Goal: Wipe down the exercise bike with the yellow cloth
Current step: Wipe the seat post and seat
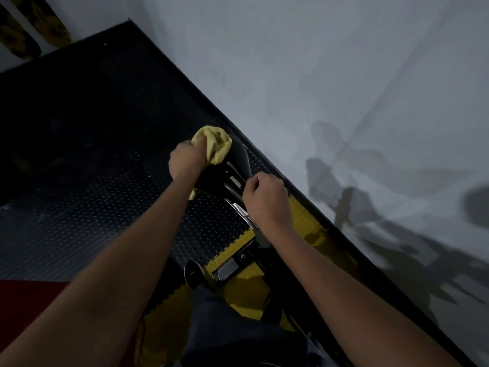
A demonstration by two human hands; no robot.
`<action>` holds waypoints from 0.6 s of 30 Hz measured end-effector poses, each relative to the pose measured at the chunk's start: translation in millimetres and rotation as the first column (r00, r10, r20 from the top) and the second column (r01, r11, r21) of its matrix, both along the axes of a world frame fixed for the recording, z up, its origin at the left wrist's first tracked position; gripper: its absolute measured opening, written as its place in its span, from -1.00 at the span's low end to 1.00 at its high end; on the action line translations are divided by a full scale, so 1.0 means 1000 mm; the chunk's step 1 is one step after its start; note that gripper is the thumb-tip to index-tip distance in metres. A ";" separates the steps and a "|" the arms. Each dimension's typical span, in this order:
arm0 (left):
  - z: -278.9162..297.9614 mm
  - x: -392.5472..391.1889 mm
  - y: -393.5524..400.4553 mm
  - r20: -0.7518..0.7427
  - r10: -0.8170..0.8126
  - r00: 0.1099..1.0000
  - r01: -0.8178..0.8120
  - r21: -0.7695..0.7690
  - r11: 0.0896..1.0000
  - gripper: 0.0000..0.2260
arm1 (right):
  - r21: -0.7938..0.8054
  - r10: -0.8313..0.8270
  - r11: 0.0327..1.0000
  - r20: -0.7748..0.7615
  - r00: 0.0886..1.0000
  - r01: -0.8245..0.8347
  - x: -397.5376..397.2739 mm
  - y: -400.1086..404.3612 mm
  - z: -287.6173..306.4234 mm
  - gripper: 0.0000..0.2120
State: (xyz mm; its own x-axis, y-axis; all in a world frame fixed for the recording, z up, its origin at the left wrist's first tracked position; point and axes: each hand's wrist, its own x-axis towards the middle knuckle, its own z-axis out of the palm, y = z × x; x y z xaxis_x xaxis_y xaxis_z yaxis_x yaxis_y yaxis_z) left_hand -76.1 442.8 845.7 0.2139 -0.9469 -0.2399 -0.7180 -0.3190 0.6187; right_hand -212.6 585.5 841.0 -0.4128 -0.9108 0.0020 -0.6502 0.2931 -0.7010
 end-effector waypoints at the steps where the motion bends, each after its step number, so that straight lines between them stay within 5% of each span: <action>1: -0.003 -0.002 0.014 0.024 -0.004 1.000 0.007 -0.107 0.994 -0.59 | 0.009 -0.001 1.000 0.007 1.000 0.001 0.000 0.000 0.000 -0.67; 4: -0.021 0.002 0.055 -0.048 -0.062 0.997 0.042 -0.352 0.935 -0.61 | 0.023 -0.003 1.000 0.008 1.000 0.003 0.001 0.000 0.001 -0.67; 8: -0.030 0.002 0.065 -0.103 -0.060 0.993 0.018 -0.367 0.930 -0.50 | 0.023 0.003 1.000 -0.008 1.000 -0.003 0.001 -0.002 0.001 -0.67; 12: -0.015 -0.002 0.022 0.177 -0.056 0.983 0.090 -0.196 0.977 -0.50 | 0.007 0.015 1.000 -0.013 1.000 -0.015 0.000 -0.003 -0.002 -0.67; 16: 0.009 -0.011 -0.013 0.274 -0.131 0.953 0.109 0.096 0.989 -0.36 | 0.007 0.023 1.000 -0.006 1.000 -0.023 -0.001 -0.002 -0.003 -0.67; 18: 0.013 -0.020 -0.012 0.342 -0.163 0.926 0.135 0.106 0.985 -0.35 | 0.018 0.017 1.000 0.005 1.000 -0.017 0.000 -0.001 -0.001 -0.67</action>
